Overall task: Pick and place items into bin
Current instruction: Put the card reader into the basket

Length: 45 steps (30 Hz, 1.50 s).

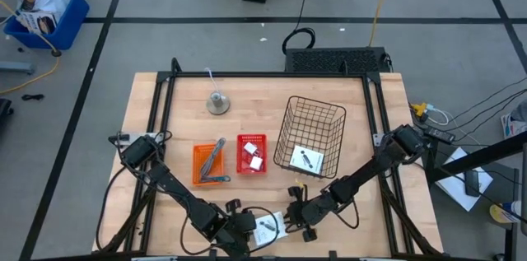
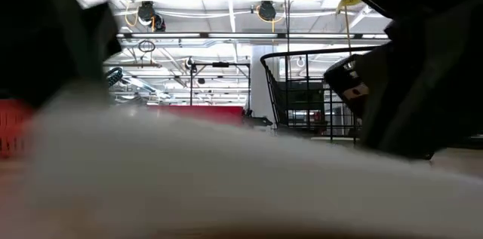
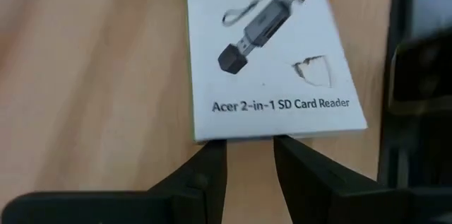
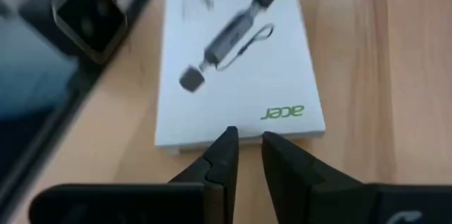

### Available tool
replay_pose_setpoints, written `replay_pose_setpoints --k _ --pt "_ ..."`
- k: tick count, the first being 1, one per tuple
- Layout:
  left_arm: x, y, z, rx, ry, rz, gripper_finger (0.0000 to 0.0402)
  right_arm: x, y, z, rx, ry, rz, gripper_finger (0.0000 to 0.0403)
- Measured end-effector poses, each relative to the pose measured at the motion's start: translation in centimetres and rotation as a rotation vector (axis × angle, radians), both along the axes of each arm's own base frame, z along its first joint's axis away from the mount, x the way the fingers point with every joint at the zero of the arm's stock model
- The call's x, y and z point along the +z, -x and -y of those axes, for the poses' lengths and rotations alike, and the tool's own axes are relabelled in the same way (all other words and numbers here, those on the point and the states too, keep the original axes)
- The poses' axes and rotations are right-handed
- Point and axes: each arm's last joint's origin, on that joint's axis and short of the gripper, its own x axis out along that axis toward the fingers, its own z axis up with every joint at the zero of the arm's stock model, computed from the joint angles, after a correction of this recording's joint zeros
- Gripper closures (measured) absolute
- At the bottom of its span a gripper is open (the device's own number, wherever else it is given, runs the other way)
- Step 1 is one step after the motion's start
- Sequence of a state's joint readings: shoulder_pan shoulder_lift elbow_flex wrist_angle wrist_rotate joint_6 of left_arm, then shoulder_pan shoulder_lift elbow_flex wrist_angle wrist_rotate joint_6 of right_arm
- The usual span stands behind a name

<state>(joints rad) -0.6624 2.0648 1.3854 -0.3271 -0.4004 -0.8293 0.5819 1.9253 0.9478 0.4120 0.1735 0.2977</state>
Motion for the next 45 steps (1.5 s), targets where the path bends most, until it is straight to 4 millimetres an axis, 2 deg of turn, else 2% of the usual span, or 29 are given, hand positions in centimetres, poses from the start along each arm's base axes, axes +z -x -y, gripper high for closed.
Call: replay_pose_setpoints --k 4,5,7,11,15,19,30,40,45 --pt "2.5 -1.1 0.3 0.047 -0.060 0.144 0.0277 0.7 0.8 0.5 0.031 0.075 -0.067 0.0344" --pt "3.5 -1.6 0.3 0.076 -0.072 0.200 0.0277 1.3 0.6 0.4 0.026 0.061 -0.019 0.0344" --pt "4.6 -2.5 -0.2 0.119 -0.109 0.264 0.0277 3.9 -0.8 -0.2 -0.006 -0.074 0.241 0.0344" --pt "5.7 -3.1 0.2 0.055 -0.142 0.287 0.0277 4.5 -1.0 -0.2 -0.007 -0.108 0.280 0.0349" --pt "5.2 -3.3 -0.4 0.040 -0.167 0.247 0.0277 3.8 -0.9 0.2 -0.037 -0.083 0.206 0.0357" --pt "5.3 -3.4 -0.5 0.052 -0.124 0.234 0.0277 4.2 -0.8 -0.3 -0.023 -0.118 0.238 0.0364" --pt "5.9 -4.0 -1.7 0.015 -0.124 0.226 0.0277 4.2 -0.6 -0.3 -0.029 -0.028 0.271 0.0393" --pt "7.4 -3.9 -2.0 0.020 -0.156 0.278 0.0277 7.4 0.3 0.2 0.021 0.042 0.328 0.0402" --pt "8.1 -4.5 -3.4 0.044 -0.170 0.292 0.0277 8.6 1.4 1.1 0.015 0.138 0.266 0.0403"
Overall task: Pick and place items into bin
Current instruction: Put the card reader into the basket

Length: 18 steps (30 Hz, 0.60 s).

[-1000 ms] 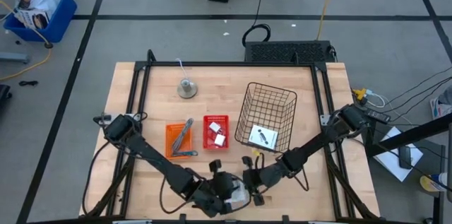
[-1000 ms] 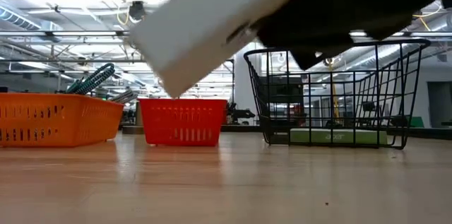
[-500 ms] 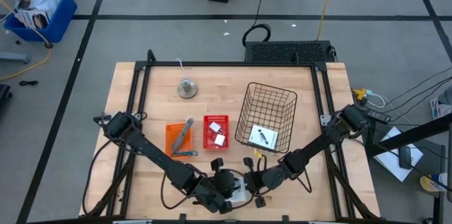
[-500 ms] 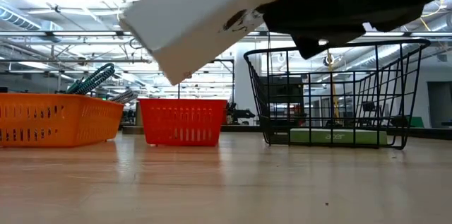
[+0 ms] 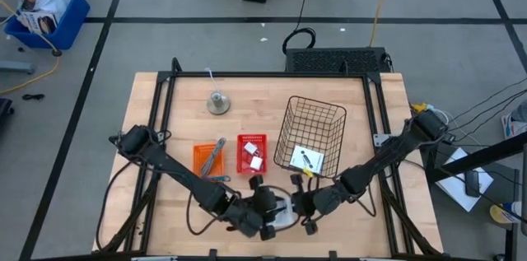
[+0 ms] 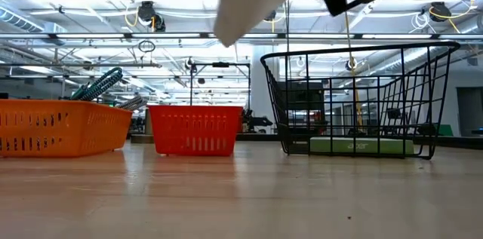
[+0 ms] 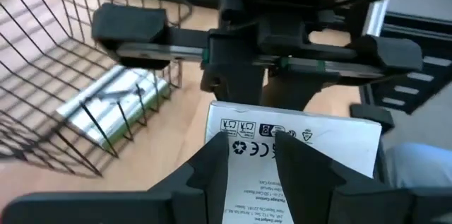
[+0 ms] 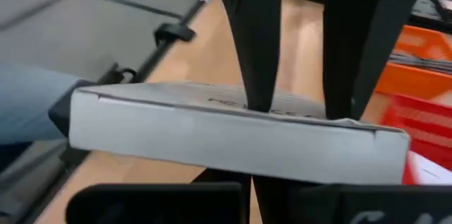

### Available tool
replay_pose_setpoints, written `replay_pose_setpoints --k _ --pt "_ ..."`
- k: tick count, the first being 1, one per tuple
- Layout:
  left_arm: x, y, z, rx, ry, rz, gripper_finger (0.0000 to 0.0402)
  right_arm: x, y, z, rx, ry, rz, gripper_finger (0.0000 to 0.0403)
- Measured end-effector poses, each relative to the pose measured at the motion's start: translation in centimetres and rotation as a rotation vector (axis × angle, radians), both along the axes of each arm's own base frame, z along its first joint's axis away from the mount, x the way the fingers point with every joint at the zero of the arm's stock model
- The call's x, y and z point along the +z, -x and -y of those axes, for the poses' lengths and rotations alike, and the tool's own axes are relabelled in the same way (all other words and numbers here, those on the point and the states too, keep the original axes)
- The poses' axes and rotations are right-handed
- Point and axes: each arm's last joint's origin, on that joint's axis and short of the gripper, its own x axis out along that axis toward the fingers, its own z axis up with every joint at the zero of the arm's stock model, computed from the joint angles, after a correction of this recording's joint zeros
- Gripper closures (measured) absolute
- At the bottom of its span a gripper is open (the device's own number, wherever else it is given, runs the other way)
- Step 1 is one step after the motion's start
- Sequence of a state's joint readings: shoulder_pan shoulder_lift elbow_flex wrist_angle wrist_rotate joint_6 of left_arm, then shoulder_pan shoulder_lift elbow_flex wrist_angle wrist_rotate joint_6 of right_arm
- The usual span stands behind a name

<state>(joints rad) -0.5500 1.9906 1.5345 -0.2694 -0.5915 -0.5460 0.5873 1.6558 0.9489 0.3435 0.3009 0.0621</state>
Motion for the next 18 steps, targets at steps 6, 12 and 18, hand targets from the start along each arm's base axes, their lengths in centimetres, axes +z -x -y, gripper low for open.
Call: replay_pose_setpoints --k 6,12,18 --pt "2.1 -1.0 -2.7 -0.034 0.013 0.041 0.0277 2.0 1.2 1.0 -0.017 0.058 -0.001 0.0403" --pt "4.9 -1.3 -5.5 -0.049 0.017 0.094 0.0277 4.9 2.1 2.0 -0.103 0.076 0.099 0.0403" --pt "7.6 -1.7 -8.4 -0.083 0.043 0.187 0.0277 7.9 3.4 3.3 -0.192 0.075 0.197 0.0403"
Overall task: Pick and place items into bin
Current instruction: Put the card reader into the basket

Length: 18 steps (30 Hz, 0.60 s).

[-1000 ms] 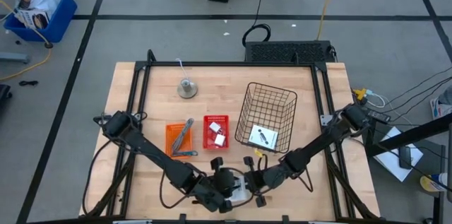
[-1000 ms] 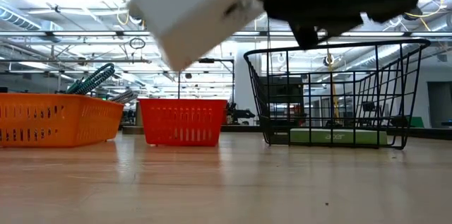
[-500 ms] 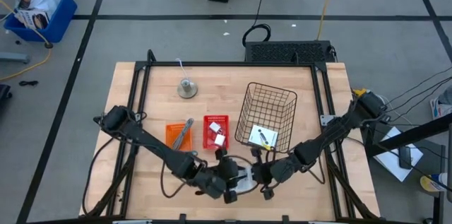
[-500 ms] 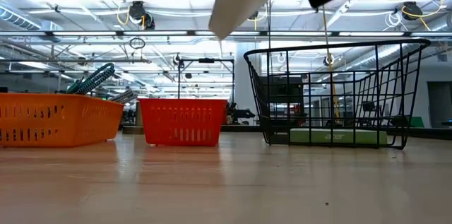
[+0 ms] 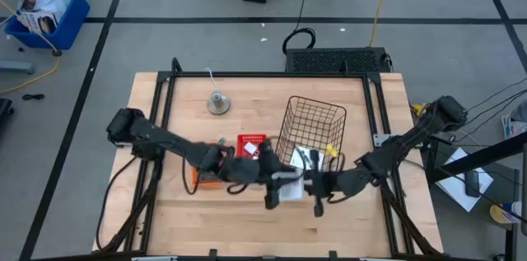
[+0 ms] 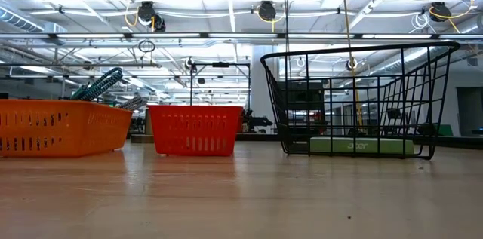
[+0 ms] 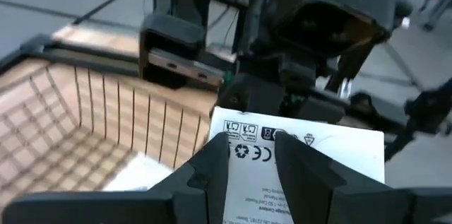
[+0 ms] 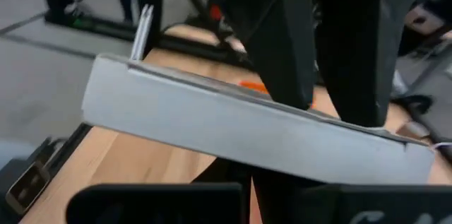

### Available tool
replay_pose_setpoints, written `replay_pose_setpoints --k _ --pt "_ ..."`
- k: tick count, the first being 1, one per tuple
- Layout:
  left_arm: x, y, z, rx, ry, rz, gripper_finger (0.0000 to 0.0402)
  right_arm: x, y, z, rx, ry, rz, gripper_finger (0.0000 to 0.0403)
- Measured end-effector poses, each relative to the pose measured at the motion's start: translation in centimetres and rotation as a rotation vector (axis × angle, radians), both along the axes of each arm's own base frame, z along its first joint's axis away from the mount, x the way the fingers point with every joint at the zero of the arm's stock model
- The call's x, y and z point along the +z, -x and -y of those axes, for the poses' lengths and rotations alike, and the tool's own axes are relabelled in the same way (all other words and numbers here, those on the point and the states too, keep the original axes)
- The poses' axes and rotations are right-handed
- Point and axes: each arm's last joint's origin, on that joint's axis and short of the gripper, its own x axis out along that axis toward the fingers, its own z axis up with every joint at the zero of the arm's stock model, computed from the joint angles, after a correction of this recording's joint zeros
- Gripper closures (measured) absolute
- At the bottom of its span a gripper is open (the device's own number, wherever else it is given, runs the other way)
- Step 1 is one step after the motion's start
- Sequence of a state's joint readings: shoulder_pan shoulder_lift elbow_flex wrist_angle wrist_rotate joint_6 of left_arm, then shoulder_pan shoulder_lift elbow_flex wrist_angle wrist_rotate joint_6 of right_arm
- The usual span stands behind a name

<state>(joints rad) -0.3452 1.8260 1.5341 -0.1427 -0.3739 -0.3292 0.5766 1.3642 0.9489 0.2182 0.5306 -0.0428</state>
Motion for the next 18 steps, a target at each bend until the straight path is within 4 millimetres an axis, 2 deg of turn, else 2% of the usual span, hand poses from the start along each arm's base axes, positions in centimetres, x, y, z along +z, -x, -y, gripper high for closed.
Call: replay_pose_setpoints --k 11,18 --pt "1.3 -2.1 -6.1 0.030 0.039 0.124 0.0277 2.5 2.4 2.3 -0.250 0.082 0.037 0.0403" --pt "0.0 -2.9 -10.6 0.120 0.085 0.075 0.0278 3.3 2.4 3.5 -0.332 0.104 0.051 0.0403"
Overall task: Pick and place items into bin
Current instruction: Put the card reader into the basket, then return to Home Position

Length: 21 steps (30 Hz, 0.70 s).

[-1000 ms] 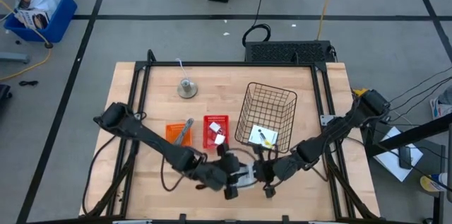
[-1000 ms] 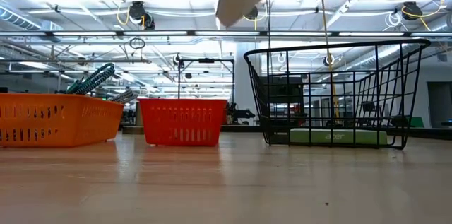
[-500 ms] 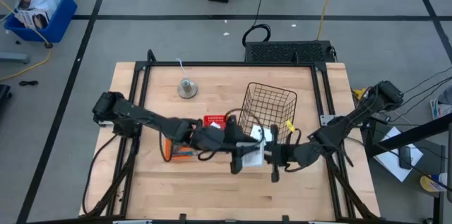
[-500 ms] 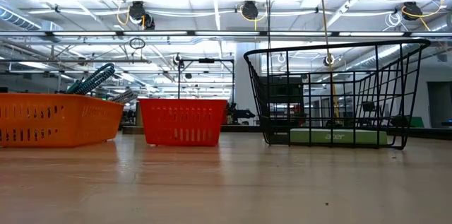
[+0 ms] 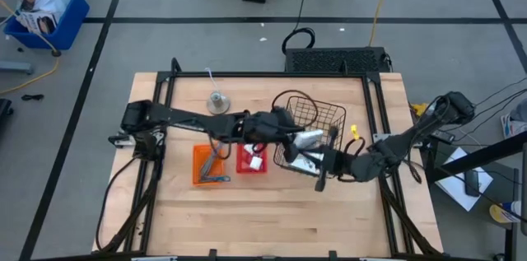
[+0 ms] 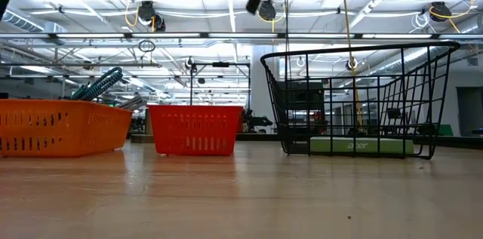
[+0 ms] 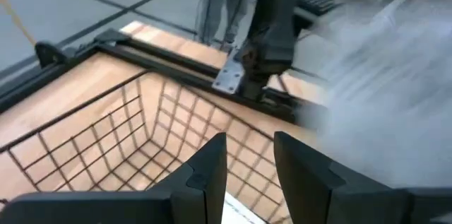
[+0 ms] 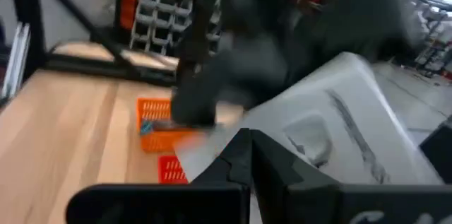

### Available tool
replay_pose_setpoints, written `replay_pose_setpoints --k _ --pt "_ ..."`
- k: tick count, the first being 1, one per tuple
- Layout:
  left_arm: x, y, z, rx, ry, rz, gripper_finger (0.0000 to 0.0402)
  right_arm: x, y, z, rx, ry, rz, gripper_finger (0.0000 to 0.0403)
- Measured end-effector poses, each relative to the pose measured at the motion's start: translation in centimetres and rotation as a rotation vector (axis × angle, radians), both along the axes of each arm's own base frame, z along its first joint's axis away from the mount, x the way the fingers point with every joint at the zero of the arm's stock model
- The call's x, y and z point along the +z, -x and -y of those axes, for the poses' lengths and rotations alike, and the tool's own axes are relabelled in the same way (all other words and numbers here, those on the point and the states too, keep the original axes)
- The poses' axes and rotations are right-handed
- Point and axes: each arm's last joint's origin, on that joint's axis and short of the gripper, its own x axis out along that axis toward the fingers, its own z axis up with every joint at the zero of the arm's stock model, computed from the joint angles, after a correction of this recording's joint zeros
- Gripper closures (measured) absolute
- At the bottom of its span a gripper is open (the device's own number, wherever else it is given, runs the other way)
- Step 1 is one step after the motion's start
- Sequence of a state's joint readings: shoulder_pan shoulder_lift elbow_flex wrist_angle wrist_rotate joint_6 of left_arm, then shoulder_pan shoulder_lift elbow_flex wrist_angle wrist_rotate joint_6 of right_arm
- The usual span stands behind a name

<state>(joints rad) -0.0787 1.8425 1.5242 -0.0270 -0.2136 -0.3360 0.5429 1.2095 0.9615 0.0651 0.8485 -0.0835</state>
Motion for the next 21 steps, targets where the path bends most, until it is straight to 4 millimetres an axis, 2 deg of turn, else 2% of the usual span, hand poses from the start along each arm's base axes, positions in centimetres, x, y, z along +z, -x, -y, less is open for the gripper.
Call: replay_pose_setpoints --k 6,11,15,19,21 --pt "-2.4 -1.5 -2.8 0.000 0.087 -0.019 0.0278 -0.7 -0.7 2.2 -0.104 0.027 -0.059 0.0403" --pt "-3.8 -1.9 -3.8 0.056 0.063 -0.066 0.0278 -2.1 -0.7 3.9 -0.179 -0.008 -0.155 0.0403" --pt "-4.1 -1.8 -4.3 0.087 0.016 -0.094 0.0277 -3.8 -0.6 4.5 -0.210 -0.016 -0.188 0.0403" --pt "-3.3 -1.7 -4.6 0.059 0.033 -0.075 0.0277 -5.7 -0.3 5.5 -0.247 -0.031 -0.239 0.0403" --pt "-3.6 -1.6 -4.7 0.057 0.042 -0.101 0.0277 -6.3 -0.2 6.1 -0.266 -0.057 -0.242 0.0403"
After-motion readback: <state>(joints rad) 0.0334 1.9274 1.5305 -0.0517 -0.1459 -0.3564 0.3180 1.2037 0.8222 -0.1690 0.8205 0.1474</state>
